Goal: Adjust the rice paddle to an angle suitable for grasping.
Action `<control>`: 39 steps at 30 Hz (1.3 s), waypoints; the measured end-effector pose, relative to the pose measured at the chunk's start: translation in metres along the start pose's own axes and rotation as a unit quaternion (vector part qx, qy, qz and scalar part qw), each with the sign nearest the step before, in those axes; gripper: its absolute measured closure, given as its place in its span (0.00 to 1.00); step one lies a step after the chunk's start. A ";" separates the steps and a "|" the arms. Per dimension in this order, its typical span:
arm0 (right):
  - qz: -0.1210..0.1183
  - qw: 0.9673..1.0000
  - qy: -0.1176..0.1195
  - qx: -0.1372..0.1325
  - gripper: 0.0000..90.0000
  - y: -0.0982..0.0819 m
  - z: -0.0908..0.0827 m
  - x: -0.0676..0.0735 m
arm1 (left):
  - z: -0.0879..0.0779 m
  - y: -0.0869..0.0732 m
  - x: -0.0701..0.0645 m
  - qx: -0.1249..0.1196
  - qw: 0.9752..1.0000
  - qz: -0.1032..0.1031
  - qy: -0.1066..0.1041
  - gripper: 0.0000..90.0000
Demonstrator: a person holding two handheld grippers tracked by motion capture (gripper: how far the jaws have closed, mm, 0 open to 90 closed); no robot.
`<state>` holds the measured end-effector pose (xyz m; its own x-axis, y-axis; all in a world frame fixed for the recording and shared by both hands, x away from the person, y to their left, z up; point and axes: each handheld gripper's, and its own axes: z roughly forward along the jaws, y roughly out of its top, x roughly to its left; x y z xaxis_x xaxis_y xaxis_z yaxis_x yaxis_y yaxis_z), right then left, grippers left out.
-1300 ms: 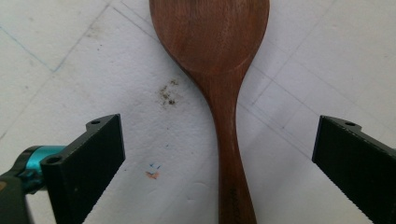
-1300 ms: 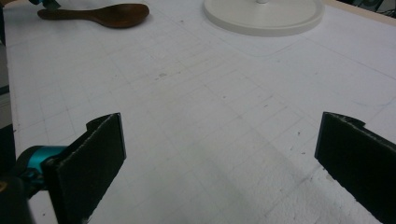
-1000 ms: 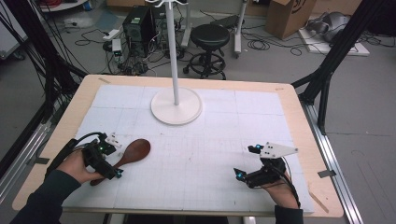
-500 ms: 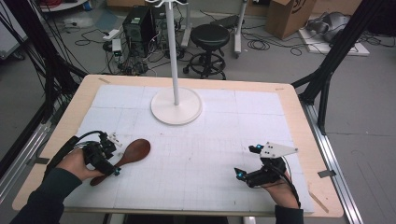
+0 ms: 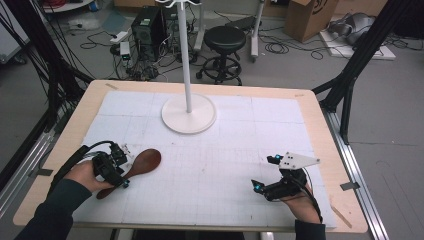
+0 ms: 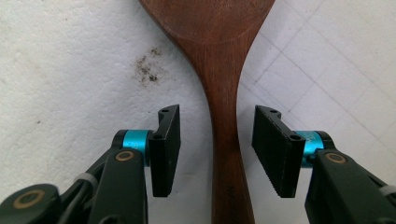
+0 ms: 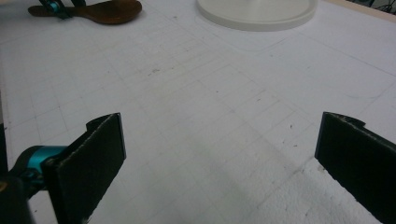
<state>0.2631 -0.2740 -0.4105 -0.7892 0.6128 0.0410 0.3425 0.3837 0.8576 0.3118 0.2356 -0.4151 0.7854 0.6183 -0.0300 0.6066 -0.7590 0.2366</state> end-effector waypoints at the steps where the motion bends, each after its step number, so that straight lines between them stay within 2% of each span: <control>1: -0.001 1.000 -0.001 -0.001 0.01 0.000 0.000 0.000 | 0.000 0.000 0.001 -0.003 1.000 -0.006 -0.001 0.63; 6: -0.003 1.000 -0.002 -0.002 0.01 0.000 0.000 0.000 | 0.000 0.000 0.001 -0.002 1.000 -0.002 0.002 0.66; 7: -0.004 1.000 -0.003 -0.001 0.01 0.000 0.000 0.000 | 0.001 0.000 0.000 -0.009 1.000 -0.009 0.003 0.67; 10: -0.001 1.000 -0.001 0.000 0.01 0.000 0.000 0.000 | 0.000 0.000 -0.001 -0.006 1.000 -0.001 0.003 0.71; 11: -0.004 1.000 -0.001 0.001 0.01 0.000 0.000 -0.001 | 0.000 0.000 -0.002 -0.008 1.000 0.005 0.001 0.76; 13: -0.003 1.000 -0.001 0.000 0.01 0.000 0.001 -0.001 | -0.001 0.000 -0.002 -0.004 1.000 0.010 0.001 0.80; 15: -0.004 1.000 -0.001 0.001 0.01 0.000 0.001 -0.001 | -0.001 0.000 -0.002 -0.005 1.000 0.009 0.000 0.83; 19: -0.003 1.000 -0.001 0.003 0.01 0.000 0.001 0.000 | 0.000 0.000 -0.002 -0.006 1.000 0.002 -0.004 0.83; 23: -0.008 1.000 -0.003 0.007 0.01 0.000 0.002 0.000 | 0.000 0.000 -0.002 -0.004 1.000 0.018 -0.003 0.82; 27: -0.005 1.000 -0.005 0.004 0.01 0.000 0.001 -0.001 | -0.001 0.001 -0.001 -0.003 1.000 0.012 -0.003 0.84; 31: -0.006 1.000 -0.008 0.002 0.01 0.000 -0.001 -0.001 | 0.000 0.000 -0.001 -0.006 1.000 0.017 -0.004 0.87; 34: -0.006 1.000 -0.009 0.003 0.01 0.000 -0.001 -0.001 | -0.001 -0.001 -0.002 -0.008 0.999 0.034 0.000 0.87; 39: -0.007 1.000 -0.010 0.002 0.01 0.000 -0.002 -0.001 | -0.002 -0.001 -0.002 -0.016 0.999 0.042 -0.006 0.87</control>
<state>0.2635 -0.2760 -0.4097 -0.7833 0.6214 0.0188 0.3336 0.3947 0.8561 0.3093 0.2351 -0.4135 0.8346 0.5504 -0.0202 0.5347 -0.8010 0.2693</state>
